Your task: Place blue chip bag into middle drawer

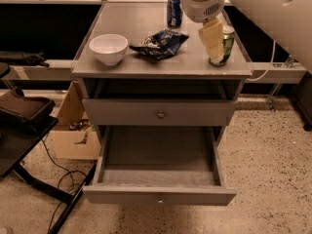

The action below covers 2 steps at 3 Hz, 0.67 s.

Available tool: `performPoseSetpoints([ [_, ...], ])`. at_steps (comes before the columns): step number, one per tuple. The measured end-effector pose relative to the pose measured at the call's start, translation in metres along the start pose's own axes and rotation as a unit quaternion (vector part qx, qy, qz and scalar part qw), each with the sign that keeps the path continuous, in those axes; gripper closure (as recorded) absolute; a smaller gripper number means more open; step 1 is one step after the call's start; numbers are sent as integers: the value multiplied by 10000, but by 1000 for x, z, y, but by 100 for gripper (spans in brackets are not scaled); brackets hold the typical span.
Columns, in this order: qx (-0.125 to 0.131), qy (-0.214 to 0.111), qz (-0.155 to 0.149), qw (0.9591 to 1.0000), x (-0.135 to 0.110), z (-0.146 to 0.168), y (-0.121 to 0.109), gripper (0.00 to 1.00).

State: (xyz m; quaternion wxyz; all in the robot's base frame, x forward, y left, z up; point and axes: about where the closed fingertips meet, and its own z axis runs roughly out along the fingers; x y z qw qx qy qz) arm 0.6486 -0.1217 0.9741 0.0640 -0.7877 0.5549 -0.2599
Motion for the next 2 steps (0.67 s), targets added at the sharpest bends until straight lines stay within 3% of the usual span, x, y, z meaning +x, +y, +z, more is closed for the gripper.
performPoseSetpoints([
  [1,10,-24,43,10000,3,-2,3,0],
  [2,209,-153,-109,9996,-5,5,-12,0],
])
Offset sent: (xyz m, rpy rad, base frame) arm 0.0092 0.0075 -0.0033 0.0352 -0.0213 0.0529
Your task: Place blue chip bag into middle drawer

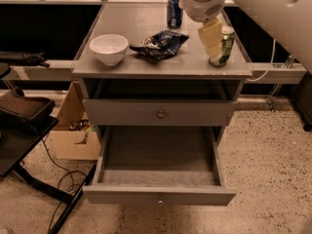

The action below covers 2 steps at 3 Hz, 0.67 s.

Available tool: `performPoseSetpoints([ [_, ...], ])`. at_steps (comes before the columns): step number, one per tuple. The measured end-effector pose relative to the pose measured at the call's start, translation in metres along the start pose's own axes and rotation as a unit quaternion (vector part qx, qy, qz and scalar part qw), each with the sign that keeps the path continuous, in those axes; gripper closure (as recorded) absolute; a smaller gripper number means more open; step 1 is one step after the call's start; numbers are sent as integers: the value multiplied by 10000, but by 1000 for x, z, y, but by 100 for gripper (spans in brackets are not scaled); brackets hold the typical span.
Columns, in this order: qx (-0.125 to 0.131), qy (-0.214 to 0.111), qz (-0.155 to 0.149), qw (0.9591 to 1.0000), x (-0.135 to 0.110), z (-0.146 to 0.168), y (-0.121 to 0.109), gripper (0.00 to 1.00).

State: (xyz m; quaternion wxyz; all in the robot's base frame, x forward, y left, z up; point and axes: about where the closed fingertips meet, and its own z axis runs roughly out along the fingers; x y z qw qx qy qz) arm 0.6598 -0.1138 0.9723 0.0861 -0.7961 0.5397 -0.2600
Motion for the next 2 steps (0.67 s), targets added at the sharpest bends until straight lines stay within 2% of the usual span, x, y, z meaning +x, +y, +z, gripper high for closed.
performPoseSetpoints([
  [1,477,-221,-260,9983,-14,19,-45,0],
  [2,693,-333,-531,9956,-34,47,-93,0],
])
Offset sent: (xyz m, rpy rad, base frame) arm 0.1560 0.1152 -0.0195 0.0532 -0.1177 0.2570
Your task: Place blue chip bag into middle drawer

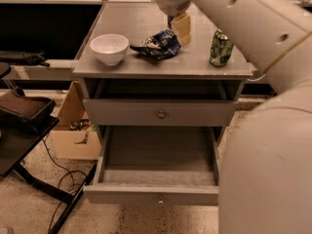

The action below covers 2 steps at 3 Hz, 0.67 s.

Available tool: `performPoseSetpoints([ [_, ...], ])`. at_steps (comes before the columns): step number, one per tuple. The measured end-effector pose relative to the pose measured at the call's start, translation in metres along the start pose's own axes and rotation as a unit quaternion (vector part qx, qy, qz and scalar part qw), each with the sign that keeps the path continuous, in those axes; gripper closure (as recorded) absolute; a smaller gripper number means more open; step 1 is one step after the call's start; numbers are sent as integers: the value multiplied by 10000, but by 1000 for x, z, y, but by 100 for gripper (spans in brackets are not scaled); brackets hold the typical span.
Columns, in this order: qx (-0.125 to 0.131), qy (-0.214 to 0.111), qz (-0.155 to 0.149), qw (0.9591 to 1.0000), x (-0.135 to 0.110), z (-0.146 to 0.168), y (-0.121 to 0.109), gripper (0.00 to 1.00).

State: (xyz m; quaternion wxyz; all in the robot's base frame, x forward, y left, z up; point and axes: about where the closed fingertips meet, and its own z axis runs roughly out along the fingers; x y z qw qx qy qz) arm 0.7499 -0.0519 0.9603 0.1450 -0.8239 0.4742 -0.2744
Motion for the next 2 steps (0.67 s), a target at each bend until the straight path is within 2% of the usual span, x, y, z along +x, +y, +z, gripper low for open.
performPoseSetpoints([
  [1,-176,28,-299,9994,-22,44,-28,0],
  [2,-725,209,-677,9948,-47,100,-32,0],
])
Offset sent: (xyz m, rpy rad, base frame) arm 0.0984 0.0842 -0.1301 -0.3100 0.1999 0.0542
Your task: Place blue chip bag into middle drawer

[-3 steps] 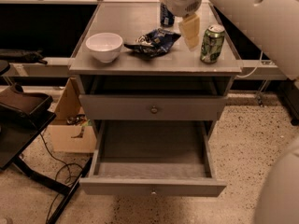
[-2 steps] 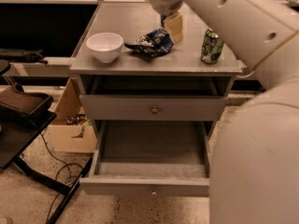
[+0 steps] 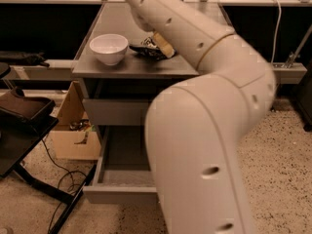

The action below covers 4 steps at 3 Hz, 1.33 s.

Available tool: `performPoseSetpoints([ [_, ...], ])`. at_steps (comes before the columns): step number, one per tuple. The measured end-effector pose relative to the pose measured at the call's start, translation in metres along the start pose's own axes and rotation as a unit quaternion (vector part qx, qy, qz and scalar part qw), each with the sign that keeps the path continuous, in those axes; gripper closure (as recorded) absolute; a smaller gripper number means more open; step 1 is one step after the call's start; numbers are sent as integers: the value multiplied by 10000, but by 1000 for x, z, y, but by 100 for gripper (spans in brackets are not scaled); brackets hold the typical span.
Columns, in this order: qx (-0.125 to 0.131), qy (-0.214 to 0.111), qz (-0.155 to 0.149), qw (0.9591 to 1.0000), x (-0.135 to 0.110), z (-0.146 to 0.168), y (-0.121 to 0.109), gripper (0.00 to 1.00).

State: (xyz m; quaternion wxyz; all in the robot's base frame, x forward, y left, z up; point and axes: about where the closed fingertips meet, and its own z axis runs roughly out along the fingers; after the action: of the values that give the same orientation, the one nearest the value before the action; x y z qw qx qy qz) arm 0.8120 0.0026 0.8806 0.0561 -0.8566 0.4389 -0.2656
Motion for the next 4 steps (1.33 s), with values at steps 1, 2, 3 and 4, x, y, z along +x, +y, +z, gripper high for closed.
performPoseSetpoints([
  [1,-447,71,-295,9985,-24,54,-7,21],
  [2,-457,67,-298,9985,-23,52,-8,46],
  [3,-457,67,-298,9985,-23,52,-8,68],
  [4,-422,69,-261,9987,-18,45,-8,98],
])
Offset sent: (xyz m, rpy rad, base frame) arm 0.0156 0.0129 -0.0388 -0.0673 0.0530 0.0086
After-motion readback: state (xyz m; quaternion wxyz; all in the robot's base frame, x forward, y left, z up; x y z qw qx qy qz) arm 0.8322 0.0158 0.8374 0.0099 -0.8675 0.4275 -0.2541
